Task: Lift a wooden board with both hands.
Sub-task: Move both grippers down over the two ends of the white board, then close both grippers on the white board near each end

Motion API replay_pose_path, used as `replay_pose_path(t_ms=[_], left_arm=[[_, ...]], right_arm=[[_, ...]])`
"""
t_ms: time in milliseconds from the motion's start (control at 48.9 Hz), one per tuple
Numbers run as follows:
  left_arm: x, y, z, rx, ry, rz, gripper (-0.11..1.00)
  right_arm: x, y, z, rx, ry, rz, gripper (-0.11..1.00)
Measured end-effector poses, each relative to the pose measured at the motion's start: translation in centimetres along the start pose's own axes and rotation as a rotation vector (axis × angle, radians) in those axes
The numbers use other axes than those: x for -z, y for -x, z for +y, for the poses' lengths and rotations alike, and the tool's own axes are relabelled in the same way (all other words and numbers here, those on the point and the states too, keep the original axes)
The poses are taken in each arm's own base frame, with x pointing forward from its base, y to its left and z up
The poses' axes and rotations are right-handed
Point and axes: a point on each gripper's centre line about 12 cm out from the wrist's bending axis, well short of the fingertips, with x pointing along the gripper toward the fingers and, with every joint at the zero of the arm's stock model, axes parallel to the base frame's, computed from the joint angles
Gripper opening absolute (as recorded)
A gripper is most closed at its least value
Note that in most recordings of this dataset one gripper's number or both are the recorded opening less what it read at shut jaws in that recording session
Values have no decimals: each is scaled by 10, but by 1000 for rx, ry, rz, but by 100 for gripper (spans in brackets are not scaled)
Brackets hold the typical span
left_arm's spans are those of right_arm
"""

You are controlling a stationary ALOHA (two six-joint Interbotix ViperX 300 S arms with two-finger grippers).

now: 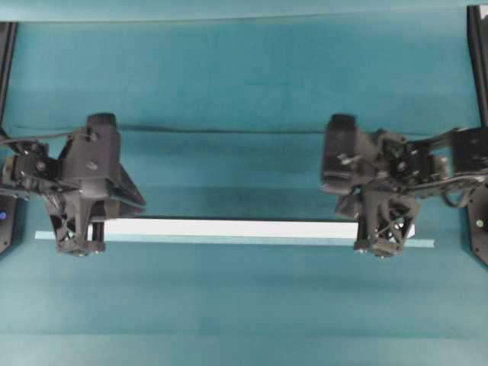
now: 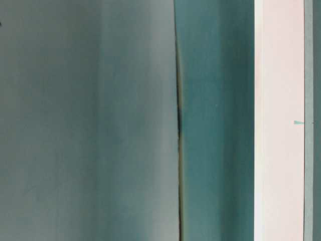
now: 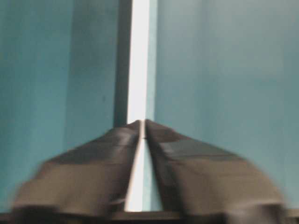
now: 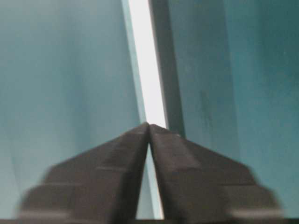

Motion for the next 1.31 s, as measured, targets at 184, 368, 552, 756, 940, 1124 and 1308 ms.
replay_pose_path(t_ms=[184, 368, 552, 756, 940, 1124, 1308], left_arm=[[5, -6, 0, -9, 41, 78, 94], [12, -17, -2, -10, 47, 136, 97], [20, -29, -2, -14, 34, 188, 98], [44, -52, 0, -22, 13, 280, 98], [53, -73, 1, -25, 12, 310, 98], [60, -84, 3, -31, 15, 342, 98], [65, -90, 4, -31, 15, 341, 98]], right_arm=[[1, -13, 1, 11, 11, 84, 90], [4, -27, 3, 13, 20, 127, 95], [7, -33, 2, 16, 20, 144, 95], [24, -51, -2, 24, 15, 180, 95], [30, -64, -4, 25, 12, 183, 95], [34, -75, -4, 26, 20, 190, 95], [42, -92, -5, 30, 40, 226, 95]])
